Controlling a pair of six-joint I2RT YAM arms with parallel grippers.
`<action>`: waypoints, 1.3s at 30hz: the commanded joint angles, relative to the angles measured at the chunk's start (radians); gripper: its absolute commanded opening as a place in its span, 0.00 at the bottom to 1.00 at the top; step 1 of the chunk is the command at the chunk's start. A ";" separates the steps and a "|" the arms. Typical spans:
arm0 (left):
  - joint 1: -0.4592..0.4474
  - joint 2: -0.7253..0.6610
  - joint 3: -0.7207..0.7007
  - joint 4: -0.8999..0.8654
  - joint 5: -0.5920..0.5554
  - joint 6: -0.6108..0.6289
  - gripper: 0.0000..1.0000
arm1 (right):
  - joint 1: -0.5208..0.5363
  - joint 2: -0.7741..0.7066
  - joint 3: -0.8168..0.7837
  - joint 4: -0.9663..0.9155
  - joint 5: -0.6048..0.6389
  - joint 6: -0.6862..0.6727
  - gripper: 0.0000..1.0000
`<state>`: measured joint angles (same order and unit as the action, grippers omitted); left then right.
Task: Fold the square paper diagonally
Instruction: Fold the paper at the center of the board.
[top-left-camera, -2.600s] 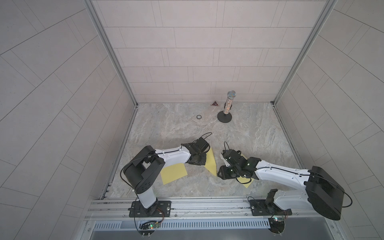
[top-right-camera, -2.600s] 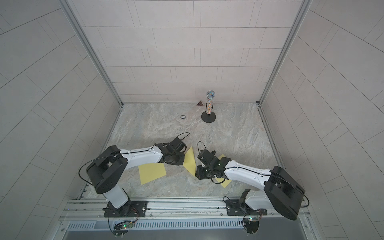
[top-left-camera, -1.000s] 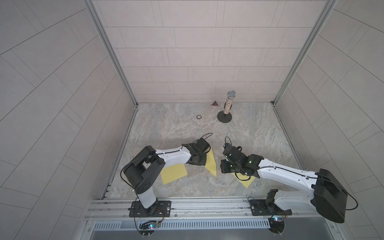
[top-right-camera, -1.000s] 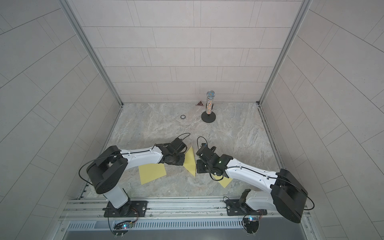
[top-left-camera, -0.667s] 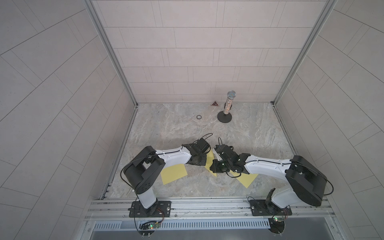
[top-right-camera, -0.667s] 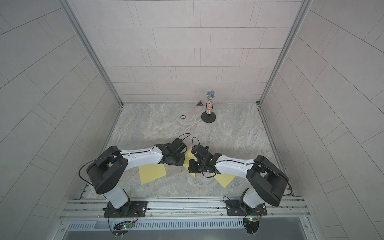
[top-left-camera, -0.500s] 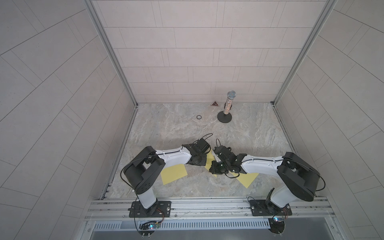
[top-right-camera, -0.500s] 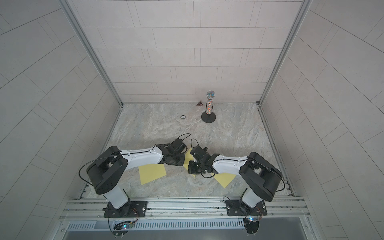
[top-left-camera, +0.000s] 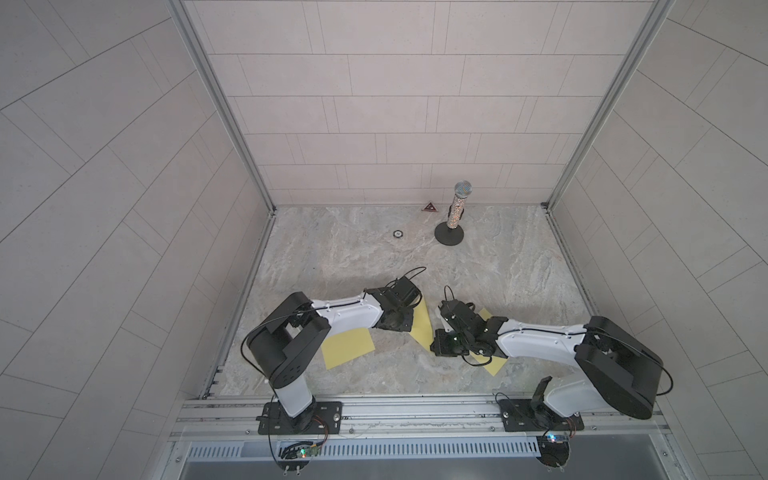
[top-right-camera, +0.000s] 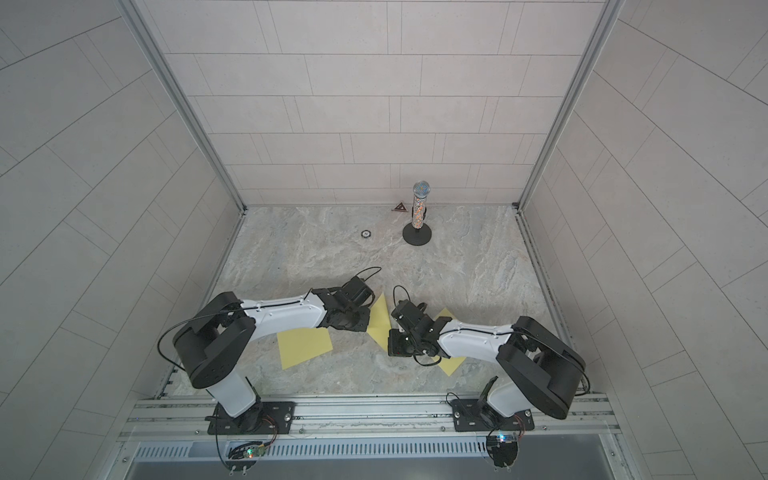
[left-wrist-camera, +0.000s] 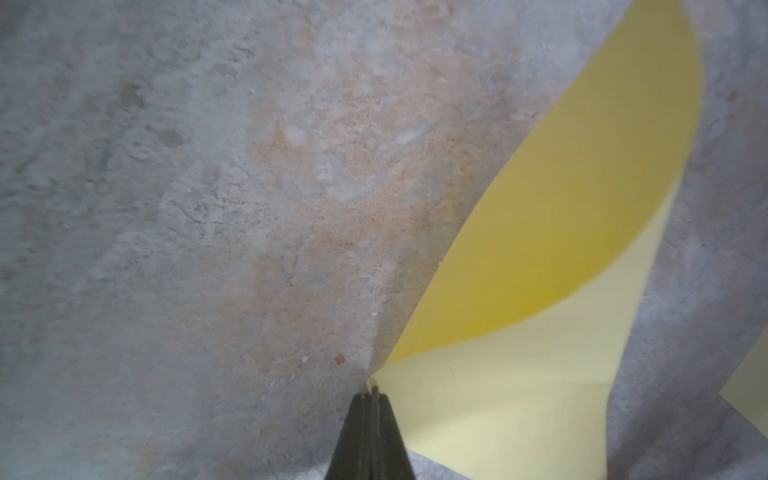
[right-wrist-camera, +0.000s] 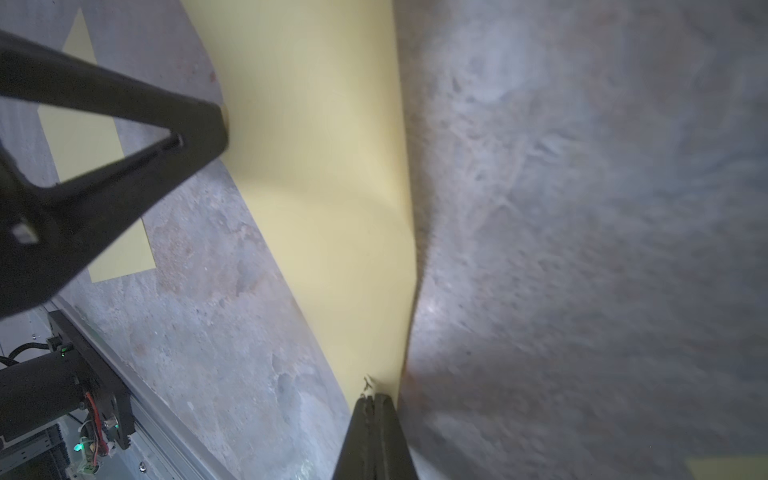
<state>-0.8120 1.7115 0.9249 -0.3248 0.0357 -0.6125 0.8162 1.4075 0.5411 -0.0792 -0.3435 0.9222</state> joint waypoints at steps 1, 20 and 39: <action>-0.004 0.027 -0.039 -0.053 -0.019 -0.001 0.00 | 0.001 -0.059 -0.054 -0.140 0.060 0.006 0.00; -0.014 0.000 -0.081 0.001 -0.034 -0.001 0.00 | -0.259 -0.111 0.101 -0.079 -0.210 -0.177 0.19; -0.013 0.004 -0.070 -0.015 -0.039 -0.010 0.00 | -0.256 0.135 0.154 0.124 -0.331 -0.149 0.18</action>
<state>-0.8215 1.6863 0.8787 -0.2657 0.0116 -0.6132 0.5526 1.5223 0.7010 0.0135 -0.6552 0.7712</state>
